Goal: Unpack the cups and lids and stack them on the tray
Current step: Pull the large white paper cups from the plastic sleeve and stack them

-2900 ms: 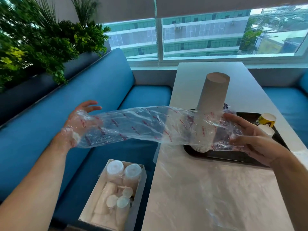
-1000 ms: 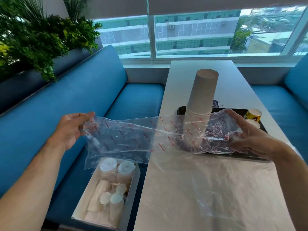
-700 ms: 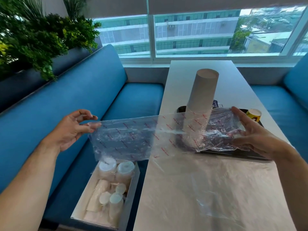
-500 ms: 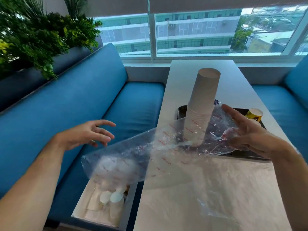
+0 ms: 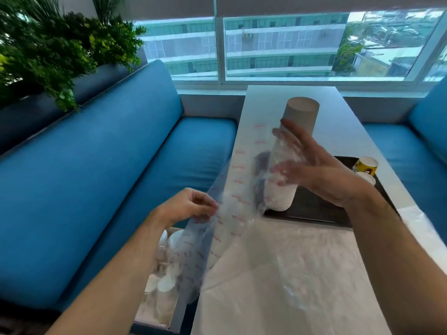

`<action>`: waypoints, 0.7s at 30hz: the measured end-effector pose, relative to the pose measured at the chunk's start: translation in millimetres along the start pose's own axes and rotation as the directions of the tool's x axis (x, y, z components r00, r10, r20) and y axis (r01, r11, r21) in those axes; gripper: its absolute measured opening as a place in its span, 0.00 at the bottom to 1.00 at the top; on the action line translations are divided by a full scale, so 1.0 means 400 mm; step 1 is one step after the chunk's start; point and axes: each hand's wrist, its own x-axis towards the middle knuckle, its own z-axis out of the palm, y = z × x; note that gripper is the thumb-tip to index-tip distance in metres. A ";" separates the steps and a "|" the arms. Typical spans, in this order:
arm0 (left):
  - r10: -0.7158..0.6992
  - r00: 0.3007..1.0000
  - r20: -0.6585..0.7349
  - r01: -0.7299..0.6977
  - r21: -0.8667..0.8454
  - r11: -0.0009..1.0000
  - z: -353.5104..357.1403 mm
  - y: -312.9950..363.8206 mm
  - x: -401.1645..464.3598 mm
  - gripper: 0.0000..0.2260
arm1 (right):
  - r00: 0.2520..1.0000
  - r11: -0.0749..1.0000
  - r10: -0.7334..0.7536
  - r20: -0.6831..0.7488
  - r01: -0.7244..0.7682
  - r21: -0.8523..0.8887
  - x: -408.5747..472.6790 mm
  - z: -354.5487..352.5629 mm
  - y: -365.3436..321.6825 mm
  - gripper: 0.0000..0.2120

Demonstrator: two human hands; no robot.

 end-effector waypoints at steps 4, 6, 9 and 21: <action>0.078 0.984 -0.159 -0.104 -0.159 0.982 -0.034 0.035 -0.021 0.04 | 0.990 0.909 0.039 -0.135 0.021 0.417 0.021 0.036 0.073 0.49; 0.111 0.963 -0.244 -0.165 -0.214 0.963 -0.040 0.057 -0.032 0.04 | 0.960 0.908 0.170 -0.223 -0.065 0.414 0.044 0.073 0.131 0.39; 0.166 0.926 -0.338 -0.241 -0.193 0.951 -0.037 0.089 -0.043 0.04 | 0.946 0.946 0.313 -0.083 -0.302 0.122 0.059 0.145 0.171 0.30; 0.221 0.902 -0.371 -0.298 -0.165 0.940 -0.067 0.144 -0.138 0.09 | 0.978 0.982 0.170 -0.120 -0.178 -0.058 0.135 0.196 0.137 0.12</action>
